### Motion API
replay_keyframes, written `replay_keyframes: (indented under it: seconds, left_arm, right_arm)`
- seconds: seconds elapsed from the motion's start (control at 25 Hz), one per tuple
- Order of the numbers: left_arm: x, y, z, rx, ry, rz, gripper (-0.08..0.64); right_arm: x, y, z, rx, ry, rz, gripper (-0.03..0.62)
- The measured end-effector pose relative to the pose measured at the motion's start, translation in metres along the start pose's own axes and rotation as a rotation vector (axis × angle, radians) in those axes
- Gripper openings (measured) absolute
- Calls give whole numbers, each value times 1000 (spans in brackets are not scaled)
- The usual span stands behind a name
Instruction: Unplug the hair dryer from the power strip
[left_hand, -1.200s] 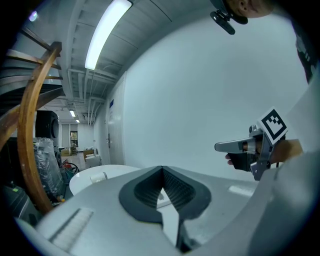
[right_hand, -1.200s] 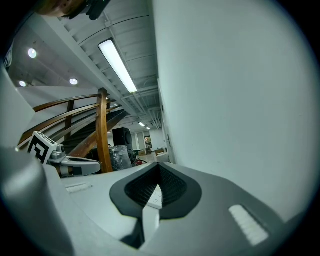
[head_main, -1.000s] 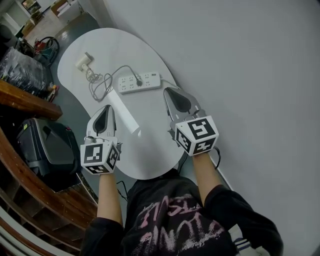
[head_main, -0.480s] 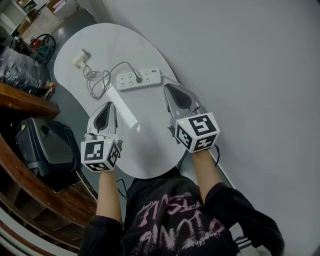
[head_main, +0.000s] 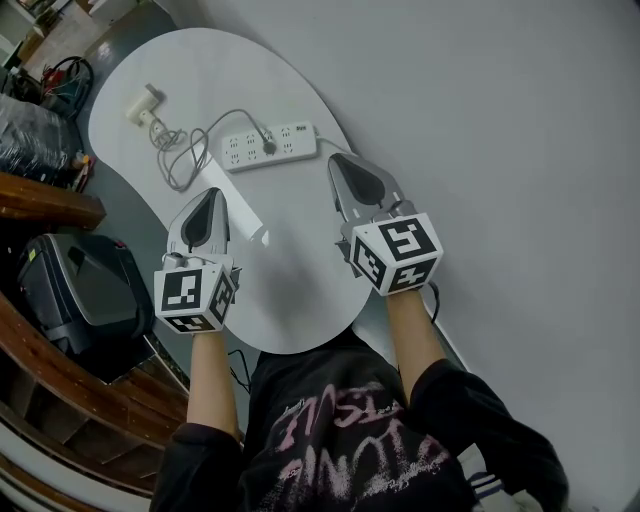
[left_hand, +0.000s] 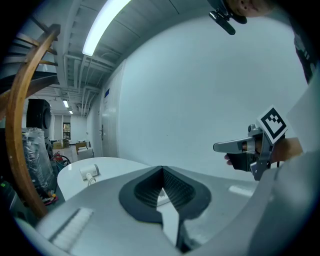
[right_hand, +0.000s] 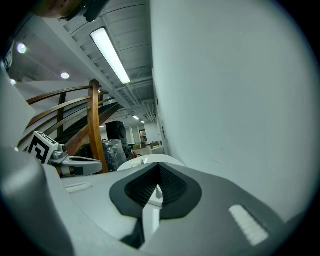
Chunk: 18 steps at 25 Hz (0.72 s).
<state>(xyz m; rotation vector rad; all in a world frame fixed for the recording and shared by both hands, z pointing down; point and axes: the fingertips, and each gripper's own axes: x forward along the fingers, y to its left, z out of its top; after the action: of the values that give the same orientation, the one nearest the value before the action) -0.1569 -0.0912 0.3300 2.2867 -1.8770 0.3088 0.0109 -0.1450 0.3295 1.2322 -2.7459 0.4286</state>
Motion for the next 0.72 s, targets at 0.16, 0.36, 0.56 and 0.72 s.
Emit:
replay_keyframes:
  seconds: [0.16, 0.36, 0.56, 0.72]
  left_arm:
    - [11, 7, -6, -14, 5, -8, 2]
    - [21, 14, -18, -27, 25, -16, 2]
    - [28, 16, -32, -23, 56, -27, 2]
    - [33, 19, -43, -23, 76, -34, 2]
  right_arm:
    - [10, -4, -5, 1, 13, -11, 12]
    - [19, -4, -16, 14, 38, -17, 12]
    - [26, -2, -26, 23, 63, -18, 12]
    - [31, -2, -38, 29, 87, -23, 12]
